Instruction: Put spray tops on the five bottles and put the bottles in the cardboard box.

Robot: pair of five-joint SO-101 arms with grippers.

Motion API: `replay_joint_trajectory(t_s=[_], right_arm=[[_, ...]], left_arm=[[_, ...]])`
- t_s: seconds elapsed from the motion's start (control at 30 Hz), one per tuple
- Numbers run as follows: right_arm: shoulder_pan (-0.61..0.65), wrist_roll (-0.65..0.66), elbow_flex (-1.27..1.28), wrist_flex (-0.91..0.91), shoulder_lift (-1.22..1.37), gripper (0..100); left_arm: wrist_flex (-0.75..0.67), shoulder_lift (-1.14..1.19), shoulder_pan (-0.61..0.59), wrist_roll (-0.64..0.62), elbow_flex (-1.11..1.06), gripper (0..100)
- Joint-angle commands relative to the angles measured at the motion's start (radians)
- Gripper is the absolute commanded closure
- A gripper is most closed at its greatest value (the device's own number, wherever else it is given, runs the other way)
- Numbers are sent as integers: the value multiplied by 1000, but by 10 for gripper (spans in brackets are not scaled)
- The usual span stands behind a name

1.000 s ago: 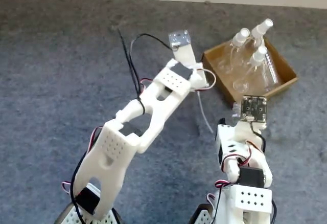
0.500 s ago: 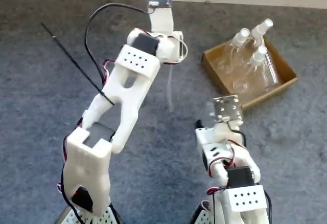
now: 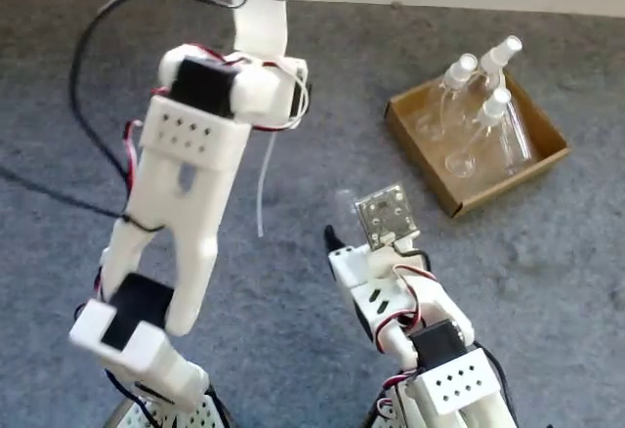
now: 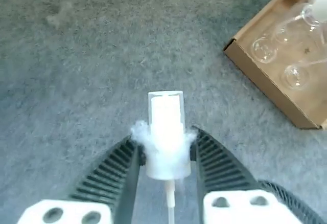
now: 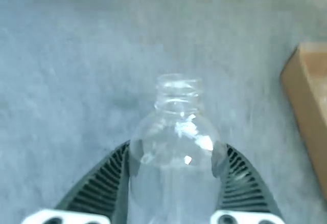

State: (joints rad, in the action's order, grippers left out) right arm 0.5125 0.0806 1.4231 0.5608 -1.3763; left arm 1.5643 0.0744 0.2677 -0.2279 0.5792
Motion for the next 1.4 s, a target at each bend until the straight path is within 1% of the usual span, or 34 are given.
replay_joint_trajectory(t_s=[0.0,0.13,0.27,0.43,0.5,0.6,0.73,0.97,1.07,1.13,1.23,1.37], right_arm=[[22,-3,-10,-120,-13,871],[22,-9,-7,-200,-10,871],[22,-9,39,-274,-13,871],[24,-3,156,-495,-13,871],[24,-9,196,-567,-13,871],[56,-9,237,-641,-13,871],[104,-8,283,-687,-15,872],[101,-5,317,-728,-15,872],[101,-3,348,-759,-15,872],[101,-3,357,-783,-15,872],[101,-3,357,-783,-15,872],[101,-8,357,-780,-10,872]], left_arm=[[69,-150,-19,8,45,951],[129,-251,-16,8,44,951],[146,-341,-13,8,36,951],[138,-456,-12,8,-79,951],[101,-503,-12,9,-130,951],[-34,-567,-12,9,-225,951],[-310,-645,-2,9,-397,951],[-779,-782,111,9,-788,951],[-945,-858,131,9,-908,951],[-1017,-903,131,9,-966,951],[-1060,-958,130,9,-1026,951],[-1135,-1015,131,8,-1050,951]])
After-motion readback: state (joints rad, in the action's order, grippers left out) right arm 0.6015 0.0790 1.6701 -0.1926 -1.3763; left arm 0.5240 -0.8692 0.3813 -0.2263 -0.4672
